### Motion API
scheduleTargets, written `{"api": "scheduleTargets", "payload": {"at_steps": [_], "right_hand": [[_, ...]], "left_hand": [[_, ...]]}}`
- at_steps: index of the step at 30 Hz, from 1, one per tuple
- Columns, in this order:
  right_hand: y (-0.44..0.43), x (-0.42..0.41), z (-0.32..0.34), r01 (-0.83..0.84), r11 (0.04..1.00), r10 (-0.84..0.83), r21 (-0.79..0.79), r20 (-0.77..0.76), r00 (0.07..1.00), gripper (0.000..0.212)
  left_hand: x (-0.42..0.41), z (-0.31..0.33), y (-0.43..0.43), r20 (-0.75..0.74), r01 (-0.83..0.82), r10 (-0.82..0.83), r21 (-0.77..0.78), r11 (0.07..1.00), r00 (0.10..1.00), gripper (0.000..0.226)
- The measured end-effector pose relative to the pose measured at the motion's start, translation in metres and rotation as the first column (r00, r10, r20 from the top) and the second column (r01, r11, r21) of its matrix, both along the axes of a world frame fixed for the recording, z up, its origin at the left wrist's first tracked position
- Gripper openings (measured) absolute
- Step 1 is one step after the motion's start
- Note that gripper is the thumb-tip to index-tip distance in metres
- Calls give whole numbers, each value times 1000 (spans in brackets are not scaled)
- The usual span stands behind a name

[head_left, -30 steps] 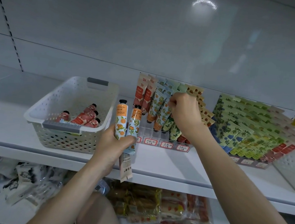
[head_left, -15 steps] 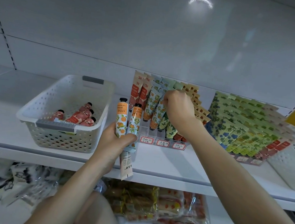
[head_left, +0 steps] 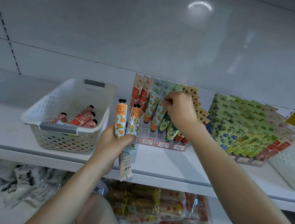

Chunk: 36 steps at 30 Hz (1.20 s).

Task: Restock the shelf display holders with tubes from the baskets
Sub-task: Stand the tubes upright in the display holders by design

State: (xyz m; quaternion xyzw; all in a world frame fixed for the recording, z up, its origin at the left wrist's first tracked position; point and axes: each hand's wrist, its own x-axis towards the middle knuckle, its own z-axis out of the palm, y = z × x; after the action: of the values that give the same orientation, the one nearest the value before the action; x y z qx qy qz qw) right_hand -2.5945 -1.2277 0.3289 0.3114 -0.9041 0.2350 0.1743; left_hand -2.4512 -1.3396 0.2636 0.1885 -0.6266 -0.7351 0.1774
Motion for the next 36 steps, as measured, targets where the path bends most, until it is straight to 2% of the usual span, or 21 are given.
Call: {"api": "scheduleTargets", "payload": {"at_steps": [4, 7, 10, 12, 13, 15, 17, 20, 22, 24, 28, 32, 34, 36], "right_hand": [[3, -1, 0, 9, 1000, -9, 1, -15, 1000, 21], [5, 7, 12, -24, 992, 20, -122, -30, 999, 24], [0, 25, 23, -156, 963, 207, -222, 228, 952, 33], [-2, 34, 24, -223, 946, 307, -235, 428, 850, 36], [-1, 36, 24, -238, 927, 358, -290, 491, 795, 32], [1, 37, 24, -176, 877, 421, -446, 542, 727, 22], [5, 34, 23, -36, 811, 432, -584, 556, 711, 19], [12, 30, 21, 114, 716, 455, -689, 583, 673, 18], [17, 31, 20, 141, 718, 461, -682, 618, 637, 10], [24, 33, 20, 118, 766, 449, -632, 657, 606, 5], [40, 41, 22, -81, 866, 456, -493, 715, 530, 15], [40, 50, 23, -343, 903, 417, -257, 712, 564, 10], [39, 50, 22, -355, 915, 373, -189, 731, 571, 16], [39, 48, 21, -273, 928, 371, -255, 716, 591, 16]], "left_hand": [[1, 1, 2, -8, 2, -2, 9, 1000, 1000, 23], [2, 4, 2, -34, 26, -24, 49, 998, 999, 23], [4, 8, 1, -62, 93, -91, 45, 995, 994, 21], [5, 11, 2, -73, 133, -132, 10, 991, 989, 19], [5, 12, 3, -77, 143, -143, 2, 990, 987, 20], [7, 14, 2, -97, 140, -139, 12, 990, 986, 22], [8, 16, 1, -128, 90, -85, 32, 995, 988, 24], [9, 22, -1, -179, -26, 36, 59, 998, 983, 19], [9, 28, -3, -206, -90, 101, 60, 994, 973, 16], [8, 35, -6, -226, -119, 127, 50, 992, 966, 14], [6, 45, -13, -238, -110, 111, 16, 994, 965, 14], [5, 47, -9, -212, -67, 52, -64, 996, 976, 12], [5, 46, -6, -197, -59, 43, -78, 995, 979, 11], [7, 43, -5, -171, -62, 51, -58, 996, 984, 10]]}}
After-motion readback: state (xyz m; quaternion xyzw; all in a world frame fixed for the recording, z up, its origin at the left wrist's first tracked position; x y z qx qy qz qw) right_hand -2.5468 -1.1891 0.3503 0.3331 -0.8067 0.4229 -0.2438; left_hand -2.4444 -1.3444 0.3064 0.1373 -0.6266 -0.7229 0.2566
